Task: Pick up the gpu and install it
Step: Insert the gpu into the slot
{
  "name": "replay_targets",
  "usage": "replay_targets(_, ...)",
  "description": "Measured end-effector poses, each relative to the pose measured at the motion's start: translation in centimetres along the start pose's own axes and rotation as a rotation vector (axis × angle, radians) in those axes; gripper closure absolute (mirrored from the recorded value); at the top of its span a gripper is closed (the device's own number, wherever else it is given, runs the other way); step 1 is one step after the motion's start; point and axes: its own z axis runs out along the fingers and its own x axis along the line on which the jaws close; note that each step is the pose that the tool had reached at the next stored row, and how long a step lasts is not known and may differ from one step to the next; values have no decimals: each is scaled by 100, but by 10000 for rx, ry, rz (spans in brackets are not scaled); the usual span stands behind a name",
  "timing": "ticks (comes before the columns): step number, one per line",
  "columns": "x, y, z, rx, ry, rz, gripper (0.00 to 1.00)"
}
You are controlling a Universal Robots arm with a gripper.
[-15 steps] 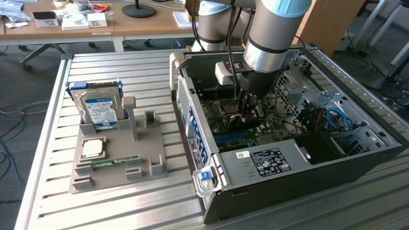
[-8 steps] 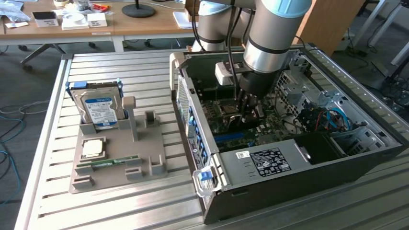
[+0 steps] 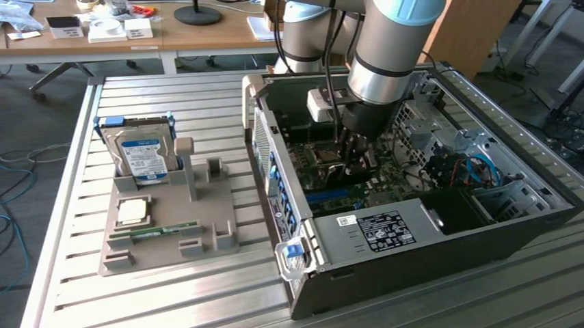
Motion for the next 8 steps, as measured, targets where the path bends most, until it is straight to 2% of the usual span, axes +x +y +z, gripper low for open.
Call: replay_targets(8, 1, 18, 2, 1, 0, 0, 73)
